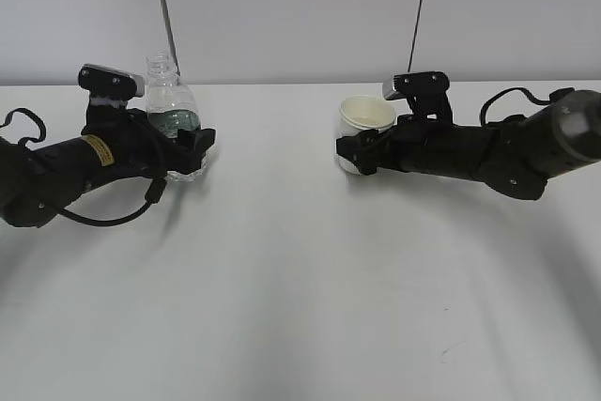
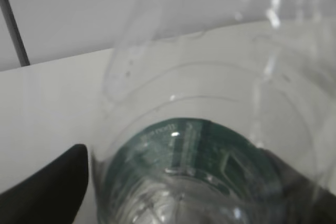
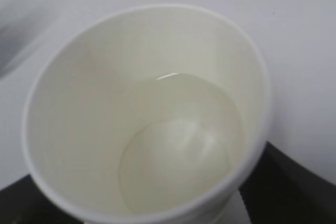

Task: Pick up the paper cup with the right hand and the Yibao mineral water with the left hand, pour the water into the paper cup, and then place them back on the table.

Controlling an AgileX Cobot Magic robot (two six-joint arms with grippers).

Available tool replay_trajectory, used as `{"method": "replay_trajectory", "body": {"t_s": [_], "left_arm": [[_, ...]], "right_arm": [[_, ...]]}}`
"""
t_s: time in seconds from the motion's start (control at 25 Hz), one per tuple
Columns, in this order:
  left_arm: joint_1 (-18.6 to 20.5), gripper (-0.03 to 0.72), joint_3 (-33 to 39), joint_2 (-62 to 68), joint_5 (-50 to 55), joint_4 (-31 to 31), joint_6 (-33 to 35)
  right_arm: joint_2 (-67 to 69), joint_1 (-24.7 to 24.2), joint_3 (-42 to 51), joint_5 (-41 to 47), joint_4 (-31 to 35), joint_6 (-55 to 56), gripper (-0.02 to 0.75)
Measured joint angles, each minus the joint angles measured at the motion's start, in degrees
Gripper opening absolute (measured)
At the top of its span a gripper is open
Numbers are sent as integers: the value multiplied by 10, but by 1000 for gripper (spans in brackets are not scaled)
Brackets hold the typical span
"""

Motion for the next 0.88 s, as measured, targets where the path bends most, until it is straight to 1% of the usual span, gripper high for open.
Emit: {"method": "replay_trajectory", "body": {"t_s": [0.16,0.44,0.64,0.72,0.8,0.88], "left_arm": [[0,575,0,0,0,0,0],[0,575,0,0,0,0,0],[0,575,0,0,0,1,0],[0,575,0,0,0,1,0],[0,575,0,0,0,1,0],[0,575,0,0,0,1,0]], "right_arm": [[-1,0,0,2,-2,2,605],[-1,0,0,2,-2,2,573],[-1,0,0,2,-2,2,571],[-1,0,0,2,-5,2,589],[-1,0,0,2,-11,4,629],[-1,0,0,5,-21,7,652]]}}
